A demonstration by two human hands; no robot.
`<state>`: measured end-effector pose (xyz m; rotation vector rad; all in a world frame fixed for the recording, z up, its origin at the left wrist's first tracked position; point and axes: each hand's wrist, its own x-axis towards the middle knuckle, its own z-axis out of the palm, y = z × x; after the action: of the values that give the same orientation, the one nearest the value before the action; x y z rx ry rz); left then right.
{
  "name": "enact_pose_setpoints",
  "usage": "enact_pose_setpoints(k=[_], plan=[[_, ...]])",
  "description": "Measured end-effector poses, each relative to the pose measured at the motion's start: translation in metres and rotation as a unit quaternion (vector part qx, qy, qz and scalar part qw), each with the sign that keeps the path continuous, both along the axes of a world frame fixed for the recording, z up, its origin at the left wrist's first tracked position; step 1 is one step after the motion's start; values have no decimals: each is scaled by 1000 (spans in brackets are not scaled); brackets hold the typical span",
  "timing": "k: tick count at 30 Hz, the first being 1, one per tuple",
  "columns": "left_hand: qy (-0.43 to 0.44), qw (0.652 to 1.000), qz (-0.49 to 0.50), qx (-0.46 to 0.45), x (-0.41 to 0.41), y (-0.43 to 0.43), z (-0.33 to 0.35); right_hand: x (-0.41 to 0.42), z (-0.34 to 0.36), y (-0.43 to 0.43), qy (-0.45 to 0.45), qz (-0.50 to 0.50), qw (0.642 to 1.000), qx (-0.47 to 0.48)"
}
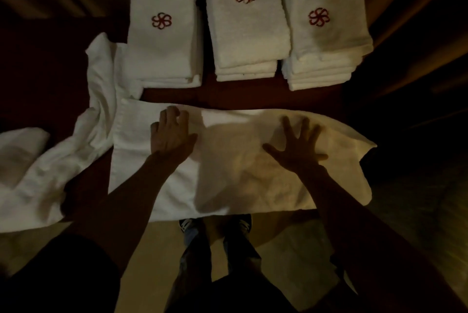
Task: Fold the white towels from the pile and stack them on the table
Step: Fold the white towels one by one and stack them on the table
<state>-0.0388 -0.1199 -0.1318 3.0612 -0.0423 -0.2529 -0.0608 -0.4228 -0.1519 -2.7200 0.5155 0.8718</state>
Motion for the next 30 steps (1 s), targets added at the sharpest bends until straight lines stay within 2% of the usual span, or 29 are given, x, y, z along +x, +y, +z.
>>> enact_pose_setpoints(k=[4, 7, 18, 30], plan=[[146, 988, 45, -14, -11, 13, -21, 3, -5, 8, -10, 6, 1000, -14], [194, 979, 65, -10, -15, 26, -31, 12, -4, 12, -8, 17, 1000, -11], [191, 977, 92, -29, 10, 63, -33, 48, -5, 43, -24, 43, 999, -3], [176, 979, 67, -73, 34, 100, -46, 70, -5, 54, -18, 45, 999, -12]])
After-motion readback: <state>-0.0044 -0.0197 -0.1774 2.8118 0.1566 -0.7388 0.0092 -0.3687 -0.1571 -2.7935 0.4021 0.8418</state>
